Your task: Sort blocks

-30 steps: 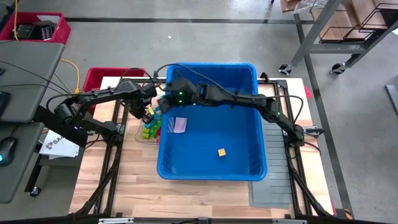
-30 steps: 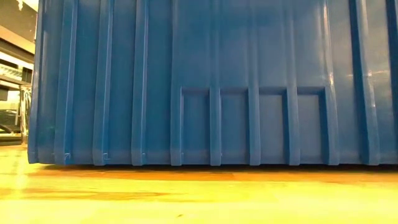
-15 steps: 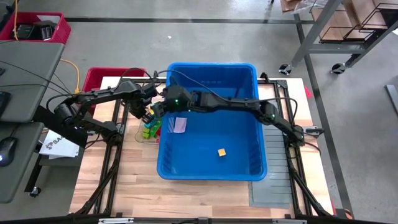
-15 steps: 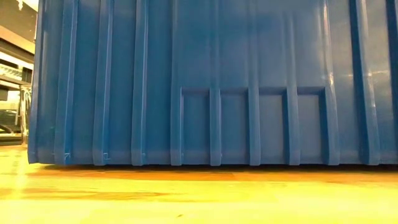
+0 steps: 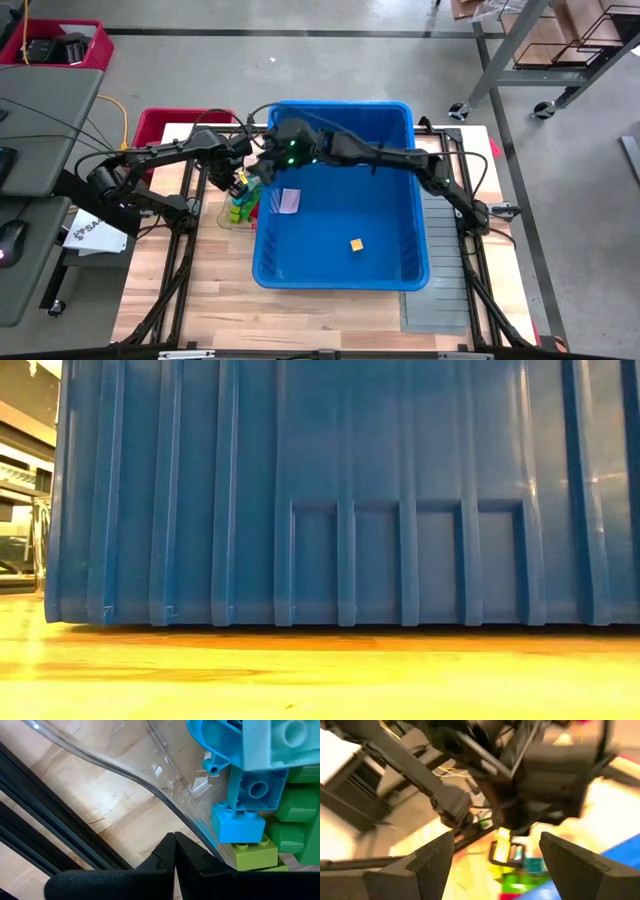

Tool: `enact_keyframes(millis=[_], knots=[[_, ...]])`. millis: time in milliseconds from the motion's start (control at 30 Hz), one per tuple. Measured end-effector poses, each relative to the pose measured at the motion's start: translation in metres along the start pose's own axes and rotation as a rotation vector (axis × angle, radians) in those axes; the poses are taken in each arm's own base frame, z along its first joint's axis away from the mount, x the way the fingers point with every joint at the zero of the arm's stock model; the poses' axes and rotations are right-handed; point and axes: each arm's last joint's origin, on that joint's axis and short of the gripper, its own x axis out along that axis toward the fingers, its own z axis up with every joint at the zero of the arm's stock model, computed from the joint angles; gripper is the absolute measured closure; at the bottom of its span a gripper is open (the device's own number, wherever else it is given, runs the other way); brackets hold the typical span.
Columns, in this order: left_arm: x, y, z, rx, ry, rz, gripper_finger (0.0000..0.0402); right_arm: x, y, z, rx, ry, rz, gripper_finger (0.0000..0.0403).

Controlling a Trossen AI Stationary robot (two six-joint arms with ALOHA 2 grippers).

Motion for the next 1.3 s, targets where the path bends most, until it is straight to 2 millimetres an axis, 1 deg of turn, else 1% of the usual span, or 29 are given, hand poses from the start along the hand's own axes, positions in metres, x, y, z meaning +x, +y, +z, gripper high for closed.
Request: enact_keyframes(millis=[100, 267, 333, 400, 500, 567, 633, 800, 933, 1000, 1167, 1300], knots=[[0.000, 0.000, 0.000, 0.000, -0.001, -0.001, 0.0401, -0.030, -0.004, 0.012, -0.117, 0.046, -0.126, 0.0117], [0.000, 0.000, 0.000, 0.001, -0.003, -0.001, 0.0402, -0.077, -0.020, 0.018, -0.271, 0.212, -0.405, 0.0116], [0.000, 0.000, 0.000, 0.001, -0.003, -0.001, 0.0401, -0.091, -0.032, 0.017, -0.288, 0.302, -0.495, 0.0116], [0.000, 0.000, 0.000, 0.001, -0.003, -0.001, 0.0401, -0.099, -0.055, 0.012, -0.257, 0.437, -0.583, 0.0116], [0.000, 0.000, 0.000, 0.000, -0.002, -0.001, 0.0402, -0.095, -0.096, -0.009, -0.172, 0.632, -0.692, 0.0116], [0.000, 0.000, 0.000, 0.000, -0.001, -0.001, 0.0401, -0.092, -0.117, -0.024, -0.137, 0.724, -0.720, 0.0116], [0.000, 0.000, 0.000, 0.000, -0.001, 0.000, 0.0402, -0.089, -0.132, -0.038, -0.119, 0.795, -0.708, 0.0116], [0.000, 0.000, 0.000, -0.002, -0.001, 0.000, 0.0401, -0.075, -0.168, -0.088, -0.096, 0.940, -0.721, 0.0116], [0.000, 0.000, 0.000, -0.002, -0.001, 0.000, 0.0402, -0.072, -0.188, -0.112, -0.017, 0.934, -0.762, 0.0116], [0.000, 0.000, 0.000, -0.001, -0.001, 0.000, 0.0401, -0.070, -0.195, -0.120, 0.018, 0.916, -0.780, 0.0116], [0.000, 0.000, 0.000, -0.001, -0.001, 0.000, 0.0401, -0.068, -0.206, -0.128, 0.040, 0.877, -0.777, 0.0116], [0.000, 0.000, 0.000, -0.002, -0.001, 0.000, 0.0401, -0.066, -0.215, -0.128, 0.012, 0.850, -0.751, 0.0116]])
